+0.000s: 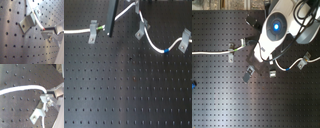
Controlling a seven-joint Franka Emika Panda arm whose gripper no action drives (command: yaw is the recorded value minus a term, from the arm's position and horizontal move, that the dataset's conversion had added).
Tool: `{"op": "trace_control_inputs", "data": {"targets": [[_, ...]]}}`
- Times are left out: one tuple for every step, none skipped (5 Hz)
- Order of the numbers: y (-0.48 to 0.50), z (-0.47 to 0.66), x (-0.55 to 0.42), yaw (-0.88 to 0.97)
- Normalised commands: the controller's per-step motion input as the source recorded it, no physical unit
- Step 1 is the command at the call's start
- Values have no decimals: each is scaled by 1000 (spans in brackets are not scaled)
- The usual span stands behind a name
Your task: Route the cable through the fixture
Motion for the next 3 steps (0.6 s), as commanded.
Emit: {"op": "trace_control_inputs", "data": {"targets": [[1, 51, 1, 0], [-98, 423, -76, -69], [0, 0, 0, -86]]}}
